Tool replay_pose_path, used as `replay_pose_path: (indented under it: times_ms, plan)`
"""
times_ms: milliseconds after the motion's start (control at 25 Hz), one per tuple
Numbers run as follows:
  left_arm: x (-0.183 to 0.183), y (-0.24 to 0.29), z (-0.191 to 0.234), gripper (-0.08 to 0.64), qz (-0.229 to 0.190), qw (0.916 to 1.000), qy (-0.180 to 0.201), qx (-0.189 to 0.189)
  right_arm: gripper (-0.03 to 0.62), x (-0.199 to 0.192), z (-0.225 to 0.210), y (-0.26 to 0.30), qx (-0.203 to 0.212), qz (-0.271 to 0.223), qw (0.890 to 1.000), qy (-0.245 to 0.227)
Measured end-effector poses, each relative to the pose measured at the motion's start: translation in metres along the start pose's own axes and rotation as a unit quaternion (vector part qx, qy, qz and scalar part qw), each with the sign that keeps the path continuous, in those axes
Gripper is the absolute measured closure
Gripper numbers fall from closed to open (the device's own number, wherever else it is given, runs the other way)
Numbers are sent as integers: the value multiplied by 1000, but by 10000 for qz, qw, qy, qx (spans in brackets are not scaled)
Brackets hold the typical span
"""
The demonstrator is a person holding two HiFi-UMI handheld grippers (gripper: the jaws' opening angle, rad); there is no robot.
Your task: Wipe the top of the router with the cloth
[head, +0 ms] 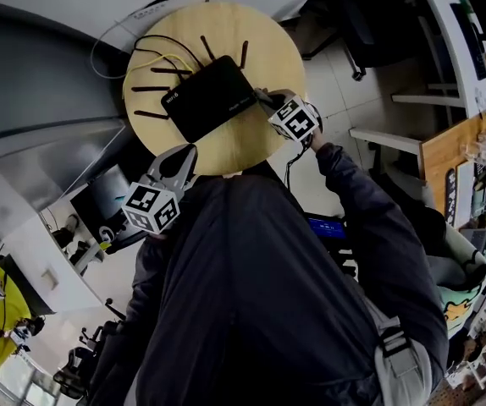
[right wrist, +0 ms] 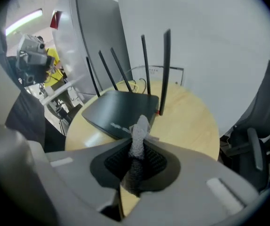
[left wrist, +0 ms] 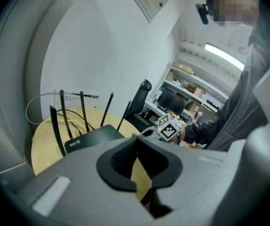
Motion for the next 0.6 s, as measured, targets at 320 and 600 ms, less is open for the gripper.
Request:
replay_pose_path:
  times_ms: [320, 600]
  plan:
    - [-7, -19, 2, 560, 154, 9961, 596, -627, 561, 79, 124, -73, 283, -1277, 9912, 204]
    - [-21, -44, -3, 560, 183, 9889, 935, -1140, 561, 121, 202, -108, 233, -1891, 9808, 429]
Point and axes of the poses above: the fingertips, and each gripper's own axes: y forward along the fingers, z to its left, x out of its top, the point moved 1 cm from there along -y, backward along the fingers, and after that the axes turned 1 degree about -x, right-handed, at the moved point
